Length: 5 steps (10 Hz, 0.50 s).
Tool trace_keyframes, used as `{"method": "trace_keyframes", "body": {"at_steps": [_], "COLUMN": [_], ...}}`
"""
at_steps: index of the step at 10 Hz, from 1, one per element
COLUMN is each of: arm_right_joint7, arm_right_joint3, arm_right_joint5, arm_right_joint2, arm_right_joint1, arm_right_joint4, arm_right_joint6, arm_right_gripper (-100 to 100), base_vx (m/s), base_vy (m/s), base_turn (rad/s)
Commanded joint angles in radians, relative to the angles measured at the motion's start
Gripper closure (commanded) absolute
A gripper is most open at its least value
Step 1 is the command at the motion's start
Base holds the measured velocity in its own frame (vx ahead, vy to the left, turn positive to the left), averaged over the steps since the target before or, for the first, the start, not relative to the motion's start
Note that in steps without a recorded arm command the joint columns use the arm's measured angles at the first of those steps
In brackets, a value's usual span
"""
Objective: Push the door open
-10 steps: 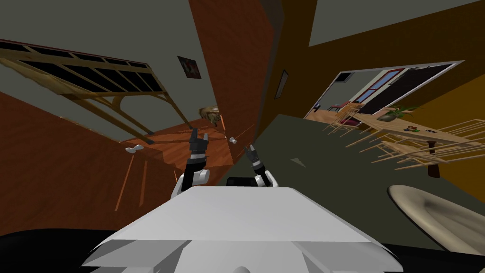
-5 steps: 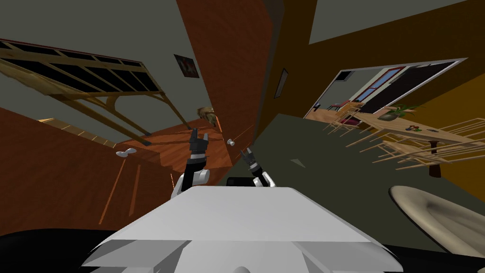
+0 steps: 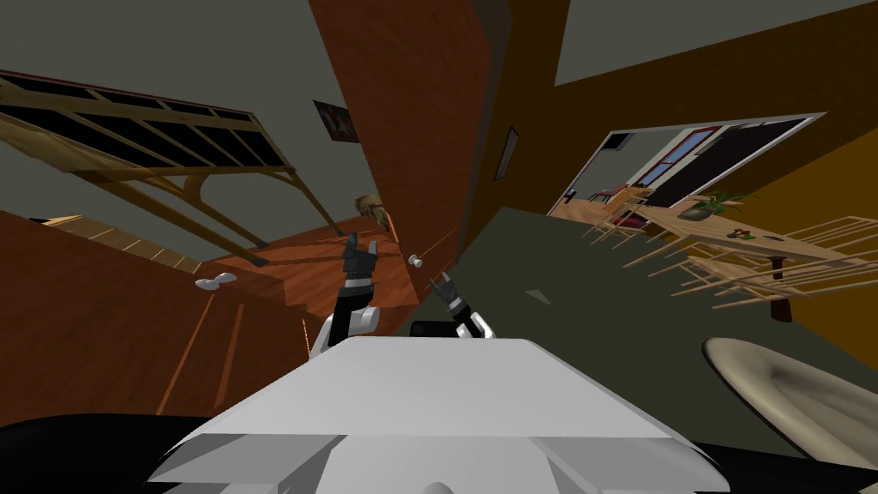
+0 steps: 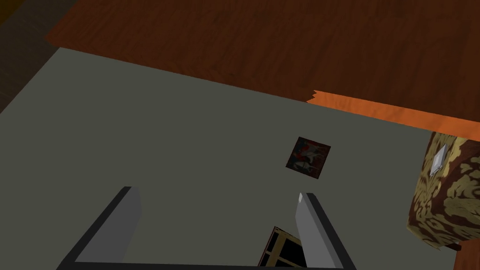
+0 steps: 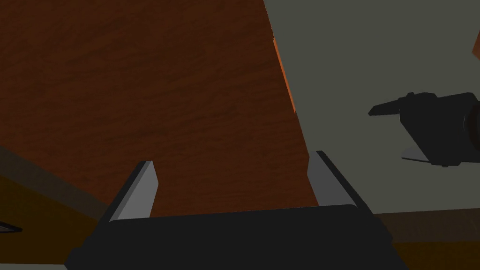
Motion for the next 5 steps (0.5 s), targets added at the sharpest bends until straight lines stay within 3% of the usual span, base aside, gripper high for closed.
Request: {"method": "trace_keyframes", "body": {"at_steps": [1,5], "arm_right_joint7": [0.049,0.148], "arm_right_joint3": [0.027,0.078], "arm_right_joint5": [0.017,0.049], "arm_right_joint2": [0.000,0.001], "arm_right_joint1": [-0.008,-0.041], "arm_right_joint4": [0.037,0.145], "arm_right_joint6": [-0.001,-0.015], "arm_right_gripper": [-100,-100], "base_vx": [0.116,0.103], "base_vy": [-0.033,-0.025], "base_turn": [-0.020,-0.021]}}
